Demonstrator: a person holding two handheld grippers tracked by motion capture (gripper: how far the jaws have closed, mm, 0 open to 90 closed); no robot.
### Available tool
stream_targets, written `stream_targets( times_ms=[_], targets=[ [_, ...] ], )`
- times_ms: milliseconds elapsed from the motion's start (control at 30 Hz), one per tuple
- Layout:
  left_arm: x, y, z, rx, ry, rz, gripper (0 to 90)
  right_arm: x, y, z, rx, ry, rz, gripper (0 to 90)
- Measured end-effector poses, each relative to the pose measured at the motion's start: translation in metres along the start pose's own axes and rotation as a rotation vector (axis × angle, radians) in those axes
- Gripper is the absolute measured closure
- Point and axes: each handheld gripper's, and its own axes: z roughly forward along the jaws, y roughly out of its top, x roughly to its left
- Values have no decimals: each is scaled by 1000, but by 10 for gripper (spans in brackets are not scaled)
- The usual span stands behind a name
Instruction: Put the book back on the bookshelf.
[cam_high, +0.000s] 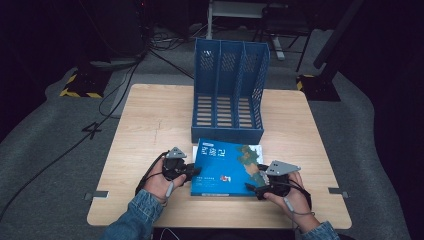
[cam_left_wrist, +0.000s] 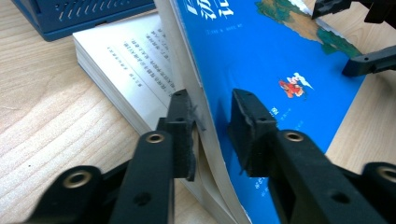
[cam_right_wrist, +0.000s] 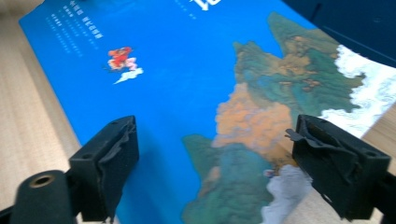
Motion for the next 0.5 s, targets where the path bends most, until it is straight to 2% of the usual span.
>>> stream_targets(
  times_ms=[67,133,233,333,500],
  targets=[
    [0,4,-4,16,-37,-22,788,6,5,0,26,21,-21,186],
    [-1,6,-5,19,-43,-30,805,13,8,2,38,37,-46,183],
    [-4,9,-8,30,-52,-22,812,17,10,4,42,51,-59,178],
    [-10,16,-13,39,-50,3,817,23,14,5,65,78,-82,178],
    [-21,34,-17,53,-67,-5,821,33,25,3,43,108,-114,167]
  ],
)
